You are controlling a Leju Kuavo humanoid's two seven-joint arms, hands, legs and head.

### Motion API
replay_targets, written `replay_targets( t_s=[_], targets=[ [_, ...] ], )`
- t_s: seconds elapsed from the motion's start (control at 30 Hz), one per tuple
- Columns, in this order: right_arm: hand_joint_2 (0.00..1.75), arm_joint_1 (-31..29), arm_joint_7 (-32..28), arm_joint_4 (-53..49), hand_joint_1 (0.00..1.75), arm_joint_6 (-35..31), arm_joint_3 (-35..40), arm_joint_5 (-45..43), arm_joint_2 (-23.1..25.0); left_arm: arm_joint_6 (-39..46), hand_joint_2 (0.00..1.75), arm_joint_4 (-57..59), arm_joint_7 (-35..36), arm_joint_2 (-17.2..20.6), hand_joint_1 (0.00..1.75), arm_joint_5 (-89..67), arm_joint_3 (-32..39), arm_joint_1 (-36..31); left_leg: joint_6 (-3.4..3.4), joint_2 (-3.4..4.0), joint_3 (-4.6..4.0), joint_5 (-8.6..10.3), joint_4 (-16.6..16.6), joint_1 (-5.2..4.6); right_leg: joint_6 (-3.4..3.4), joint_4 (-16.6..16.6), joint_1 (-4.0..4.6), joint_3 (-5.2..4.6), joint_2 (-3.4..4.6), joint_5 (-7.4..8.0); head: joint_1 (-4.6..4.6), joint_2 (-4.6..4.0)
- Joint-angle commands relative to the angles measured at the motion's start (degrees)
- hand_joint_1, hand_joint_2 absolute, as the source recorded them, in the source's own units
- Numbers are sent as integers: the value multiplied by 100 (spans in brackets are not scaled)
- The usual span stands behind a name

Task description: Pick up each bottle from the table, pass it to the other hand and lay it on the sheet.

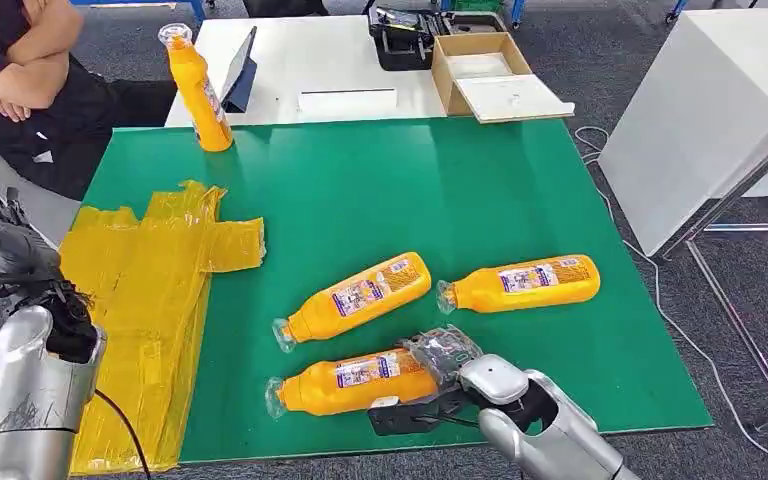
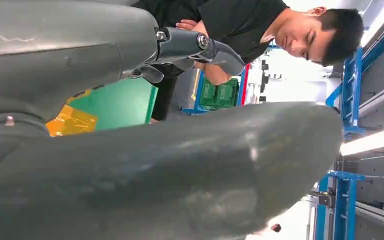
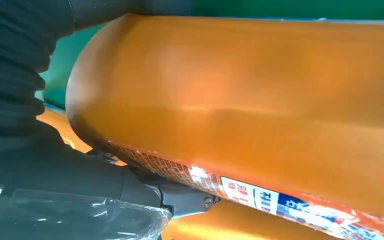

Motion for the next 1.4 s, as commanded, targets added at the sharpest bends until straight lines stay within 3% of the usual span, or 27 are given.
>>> replay_targets(
  t_s=[0.03, 0.3, 0.47, 0.63, 0.67, 0.7, 0.73, 0.77, 1.07, 1.2, 1.4],
  targets=[
    [175, -115, 146, 321, 175, -59, -440, -497, 92, -76, 0, 343, -4, -126, 0, -1, 78, -239, -16, -12, -1, 4, 1, 4, -4, -3, 4, 5, -20, 1, 0, 0],
    [175, -155, 243, 230, 175, -22, -739, -875, 142, -174, 0, 317, 61, -127, 0, 8, 53, -196, -19, -6, -4, -1, 2, 3, -6, -1, 1, 4, -14, -1, 0, 0],
    [175, -253, -45, -150, 175, -315, -2136, -2908, 269, -889, 0, -145, 425, -72, 0, 341, -136, 214, -22, -5, -9, -3, 6, -1, -7, 8, -4, -5, -14, -5, 0, 0],
    [175, -335, -219, -105, 175, -353, -2289, -3489, 187, -1013, 0, -311, 428, -79, 0, 461, -164, 333, -19, -7, -13, -1, 6, -2, -6, 8, -4, -8, -15, -4, 0, 0],
    [175, -537, -785, 209, 175, -740, -2323, -4419, -157, -1336, 175, -975, 471, -146, 0, 837, -415, 768, -15, 0, -21, -2, 8, -4, -2, 8, -7, -15, -8, -2, 0, 0],
    [175, -605, -834, 282, 175, -814, -2243, -4645, -241, -1377, 175, -1169, 455, -191, 0, 816, -557, 866, -16, -7, -15, -3, 7, -1, -1, 2, -4, -6, -15, -3, -2, 0],
    [175, -660, -841, 347, 175, -833, -2216, -4752, -239, -1454, 0, -1294, 441, -247, 0, 870, -665, 898, -13, -12, -15, -2, 6, -1, 0, -1, -3, -5, -18, -2, 2, 0],
    [175, -655, -859, 396, 175, -862, -2231, -4874, -199, -1482, 175, -1401, 437, -300, 0, 860, -782, 942, -11, -12, -18, -1, 5, 1, 0, -2, -2, -9, -14, 0, 0, 0],
    [175, -379, -893, 260, 175, -1304, -2201, -5292, 122, -1377, 175, -1983, 395, -444, 0, 714, -1501, 1056, -20, -10, -17, -4, 2, -3, -7, -2, -3, -4, -16, -3, 0, 0],
    [175, 66, -299, -429, 175, -1813, -2331, -4907, 309, -1514, 175, -2112, 586, -765, 0, 638, -2098, 1013, -21, -22, -18, -4, 4, -2, -7, 0, -4, -6, -29, -7, -2, 0],
    [175, -170, 205, -241, 175, -2112, -2211, -4328, 793, -1568, 175, -1925, 831, -1028, 0, 808, -2764, 844, -18, -19, -22, -4, 7, 0, -4, -1, -2, -10, -24, -4, -2, 0]
  ],
)
